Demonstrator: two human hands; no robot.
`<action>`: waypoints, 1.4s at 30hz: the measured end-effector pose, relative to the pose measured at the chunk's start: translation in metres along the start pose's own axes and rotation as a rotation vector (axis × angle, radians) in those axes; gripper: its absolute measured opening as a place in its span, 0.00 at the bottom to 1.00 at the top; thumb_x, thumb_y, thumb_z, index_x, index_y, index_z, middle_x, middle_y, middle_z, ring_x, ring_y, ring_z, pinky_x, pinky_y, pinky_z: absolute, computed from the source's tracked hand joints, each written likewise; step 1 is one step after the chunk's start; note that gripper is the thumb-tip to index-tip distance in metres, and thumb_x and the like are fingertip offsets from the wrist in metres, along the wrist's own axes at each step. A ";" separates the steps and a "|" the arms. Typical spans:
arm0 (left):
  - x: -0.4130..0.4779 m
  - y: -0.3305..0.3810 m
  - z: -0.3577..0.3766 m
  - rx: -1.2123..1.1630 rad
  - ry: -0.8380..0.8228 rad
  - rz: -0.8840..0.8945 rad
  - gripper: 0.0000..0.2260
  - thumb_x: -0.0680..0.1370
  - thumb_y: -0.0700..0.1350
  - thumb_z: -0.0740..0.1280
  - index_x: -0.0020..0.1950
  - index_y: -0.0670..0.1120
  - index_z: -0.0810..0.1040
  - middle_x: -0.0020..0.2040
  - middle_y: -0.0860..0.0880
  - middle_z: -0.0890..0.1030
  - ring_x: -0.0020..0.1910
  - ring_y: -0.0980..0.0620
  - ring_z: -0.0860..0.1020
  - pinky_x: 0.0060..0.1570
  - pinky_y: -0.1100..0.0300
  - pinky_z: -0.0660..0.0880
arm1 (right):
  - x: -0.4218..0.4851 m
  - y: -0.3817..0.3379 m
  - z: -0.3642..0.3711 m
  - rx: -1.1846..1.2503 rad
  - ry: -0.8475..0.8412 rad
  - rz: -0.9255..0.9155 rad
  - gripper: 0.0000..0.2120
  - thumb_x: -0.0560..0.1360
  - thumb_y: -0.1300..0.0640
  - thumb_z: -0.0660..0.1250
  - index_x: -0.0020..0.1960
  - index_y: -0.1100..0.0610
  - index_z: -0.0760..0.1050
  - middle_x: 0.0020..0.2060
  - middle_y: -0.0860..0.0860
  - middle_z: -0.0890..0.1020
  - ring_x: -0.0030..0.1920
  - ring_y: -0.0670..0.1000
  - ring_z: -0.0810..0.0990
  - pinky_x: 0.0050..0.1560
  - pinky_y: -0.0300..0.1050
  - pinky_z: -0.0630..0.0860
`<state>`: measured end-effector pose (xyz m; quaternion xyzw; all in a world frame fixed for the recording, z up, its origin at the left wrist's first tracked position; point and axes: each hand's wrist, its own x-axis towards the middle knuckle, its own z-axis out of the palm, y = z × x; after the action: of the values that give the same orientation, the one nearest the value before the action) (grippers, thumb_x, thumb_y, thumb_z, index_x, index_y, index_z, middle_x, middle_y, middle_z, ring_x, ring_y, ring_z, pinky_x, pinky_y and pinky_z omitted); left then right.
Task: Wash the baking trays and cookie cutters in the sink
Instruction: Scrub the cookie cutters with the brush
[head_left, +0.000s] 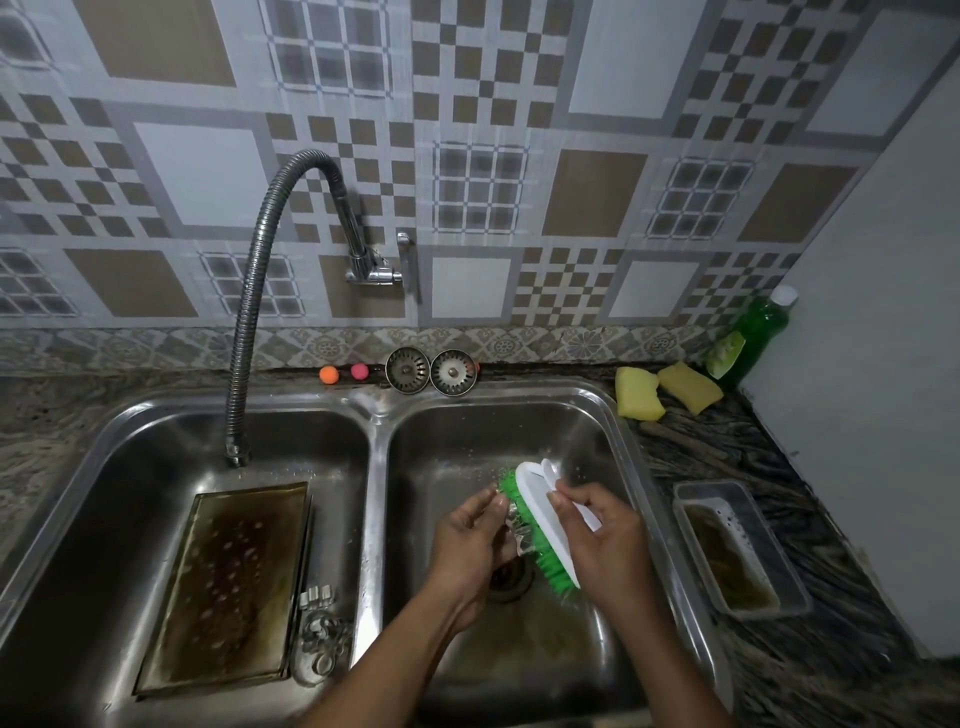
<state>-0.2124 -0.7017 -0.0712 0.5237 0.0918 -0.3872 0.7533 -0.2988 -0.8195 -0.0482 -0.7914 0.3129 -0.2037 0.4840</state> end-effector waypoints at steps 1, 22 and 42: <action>0.001 -0.001 0.001 0.028 0.008 -0.001 0.11 0.82 0.40 0.65 0.62 0.40 0.80 0.44 0.45 0.84 0.34 0.55 0.79 0.34 0.61 0.79 | 0.000 0.001 -0.001 0.025 -0.005 0.012 0.05 0.76 0.52 0.71 0.51 0.47 0.82 0.47 0.36 0.82 0.49 0.30 0.77 0.42 0.32 0.71; 0.008 0.000 -0.006 -0.065 0.003 -0.119 0.11 0.83 0.43 0.62 0.60 0.39 0.80 0.52 0.39 0.85 0.47 0.43 0.84 0.37 0.51 0.81 | -0.003 0.007 0.004 -0.105 -0.025 -0.074 0.04 0.76 0.52 0.70 0.50 0.48 0.82 0.42 0.30 0.80 0.49 0.28 0.76 0.44 0.25 0.71; 0.006 -0.011 -0.021 0.925 0.022 0.399 0.12 0.67 0.36 0.73 0.43 0.53 0.83 0.36 0.53 0.85 0.34 0.59 0.79 0.41 0.55 0.80 | -0.005 -0.004 -0.003 -0.222 0.016 -0.100 0.09 0.77 0.49 0.69 0.56 0.48 0.82 0.48 0.39 0.83 0.50 0.45 0.81 0.46 0.39 0.78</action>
<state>-0.2100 -0.6880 -0.0913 0.8140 -0.1836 -0.2302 0.5007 -0.3033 -0.8162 -0.0432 -0.8531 0.2976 -0.1981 0.3800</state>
